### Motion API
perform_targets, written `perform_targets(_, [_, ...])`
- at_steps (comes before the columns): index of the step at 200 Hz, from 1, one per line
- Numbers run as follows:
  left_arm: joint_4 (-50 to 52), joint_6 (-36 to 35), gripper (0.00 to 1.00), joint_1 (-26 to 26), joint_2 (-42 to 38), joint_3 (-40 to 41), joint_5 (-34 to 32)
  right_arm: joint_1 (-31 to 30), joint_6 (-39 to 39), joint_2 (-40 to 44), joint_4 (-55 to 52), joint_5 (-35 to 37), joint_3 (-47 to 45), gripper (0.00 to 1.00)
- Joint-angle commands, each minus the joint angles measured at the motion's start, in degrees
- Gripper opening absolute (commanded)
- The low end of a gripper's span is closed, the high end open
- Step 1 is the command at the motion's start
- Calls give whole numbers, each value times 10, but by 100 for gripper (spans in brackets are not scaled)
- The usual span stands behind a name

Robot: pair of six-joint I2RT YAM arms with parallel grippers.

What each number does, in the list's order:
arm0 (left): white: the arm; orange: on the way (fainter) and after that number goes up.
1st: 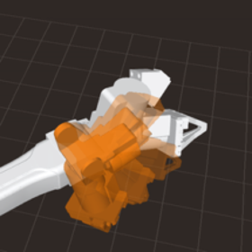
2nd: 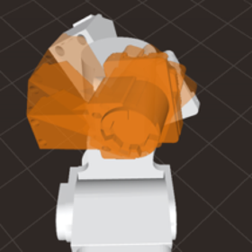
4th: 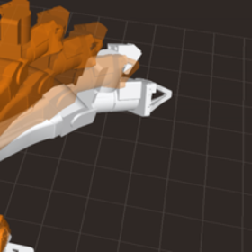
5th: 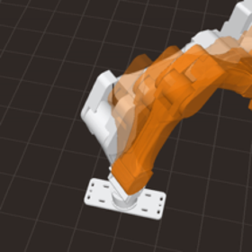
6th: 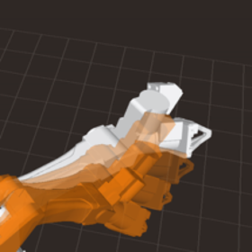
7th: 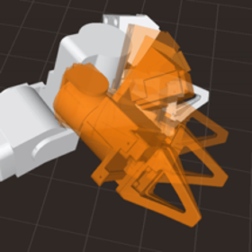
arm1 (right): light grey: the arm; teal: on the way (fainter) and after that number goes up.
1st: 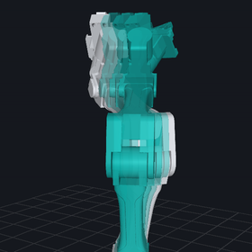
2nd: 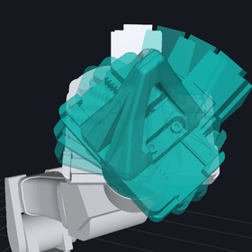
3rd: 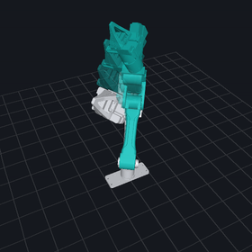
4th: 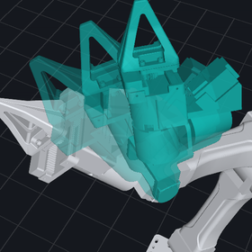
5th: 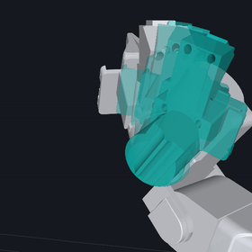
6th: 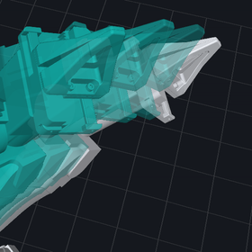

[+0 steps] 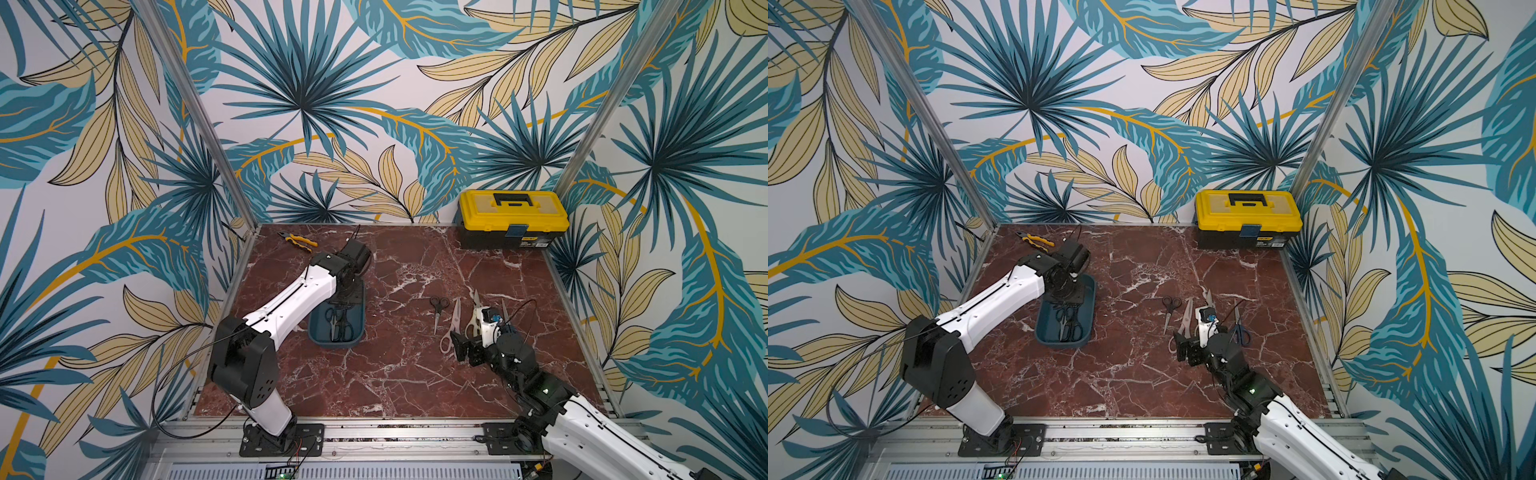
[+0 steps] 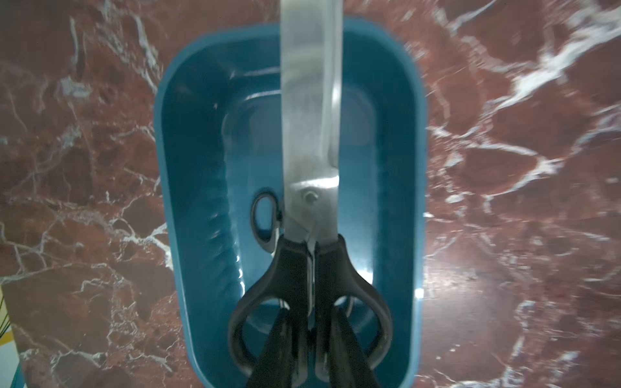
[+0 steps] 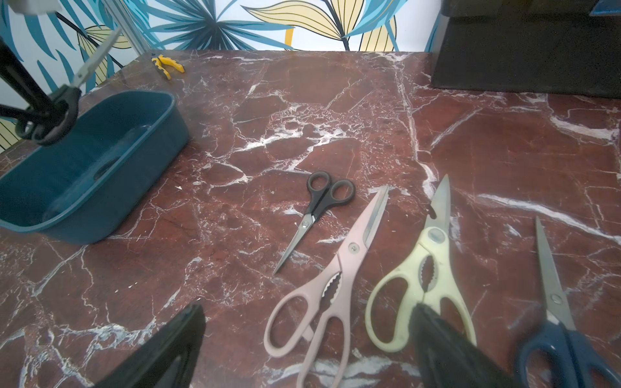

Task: Put the scissors into the storage box
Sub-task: Place the scissors in the storage box.

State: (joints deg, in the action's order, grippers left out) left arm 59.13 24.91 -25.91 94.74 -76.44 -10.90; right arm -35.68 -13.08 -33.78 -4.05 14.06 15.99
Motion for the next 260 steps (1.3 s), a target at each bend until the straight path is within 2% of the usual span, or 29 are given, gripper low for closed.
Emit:
perform_targets(1, [-33, -17, 0, 3, 3, 25, 12, -2, 7, -3, 15, -7, 6, 100])
perform_targets(66, [-73, -7, 0, 3, 63, 51, 31, -2, 8, -2, 15, -9, 5, 100])
perform_targets(131, [-98, 6, 0, 3, 81, 78, 44, -2, 8, 13, 12, -6, 2, 100])
perform_targets(149, [-109, 10, 8, 2, 81, 86, 44, -2, 9, 11, 13, -9, 2, 100])
perform_targets(186, [-99, 14, 44, -10, 71, 72, 33, -2, 10, 0, 16, -11, 5, 100])
perform_targets(222, [-70, 19, 51, -22, 49, 37, 10, -2, 9, 5, 13, -9, 4, 100])
perform_targets(260, [-45, 30, 51, -50, 3, -17, -33, -3, 10, 10, 13, -10, 2, 99])
